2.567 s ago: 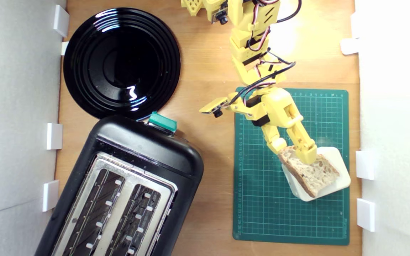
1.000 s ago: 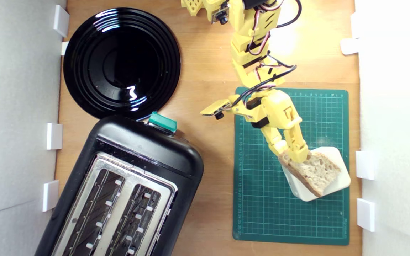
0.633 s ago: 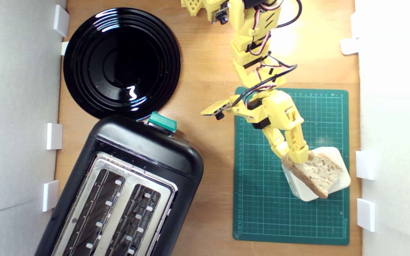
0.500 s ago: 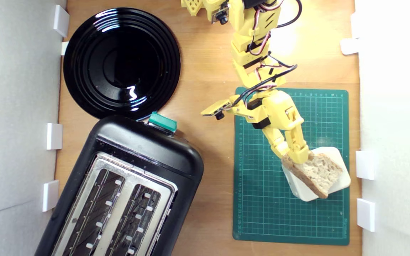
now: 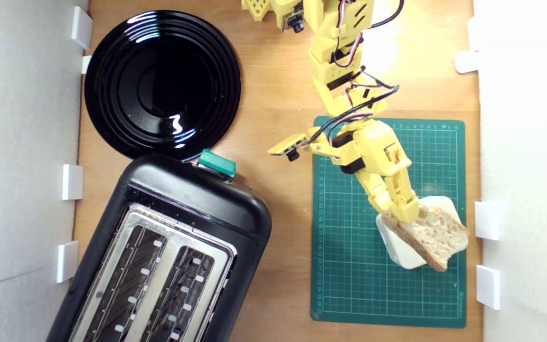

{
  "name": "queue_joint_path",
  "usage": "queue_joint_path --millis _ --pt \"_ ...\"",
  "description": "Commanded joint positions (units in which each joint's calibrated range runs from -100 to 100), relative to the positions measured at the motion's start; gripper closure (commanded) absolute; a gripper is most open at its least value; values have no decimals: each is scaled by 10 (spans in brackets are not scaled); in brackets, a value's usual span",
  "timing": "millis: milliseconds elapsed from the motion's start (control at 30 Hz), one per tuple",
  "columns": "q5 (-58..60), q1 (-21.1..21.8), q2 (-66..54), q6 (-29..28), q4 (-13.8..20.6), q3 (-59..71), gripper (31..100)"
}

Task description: Pick bread and place in toaster

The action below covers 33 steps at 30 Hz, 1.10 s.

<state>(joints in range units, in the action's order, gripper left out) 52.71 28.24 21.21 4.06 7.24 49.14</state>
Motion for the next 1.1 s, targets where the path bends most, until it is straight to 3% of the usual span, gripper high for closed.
queue_joint_path --millis 0,133,567,1067 --pt "-2 0 -62 -1 -2 -10 717" --pt "-25 0 -89 1 -6 -10 717" --pt "-272 -6 -295 3 -4 -12 717" --pt "-511 -52 -578 20 0 -19 717"
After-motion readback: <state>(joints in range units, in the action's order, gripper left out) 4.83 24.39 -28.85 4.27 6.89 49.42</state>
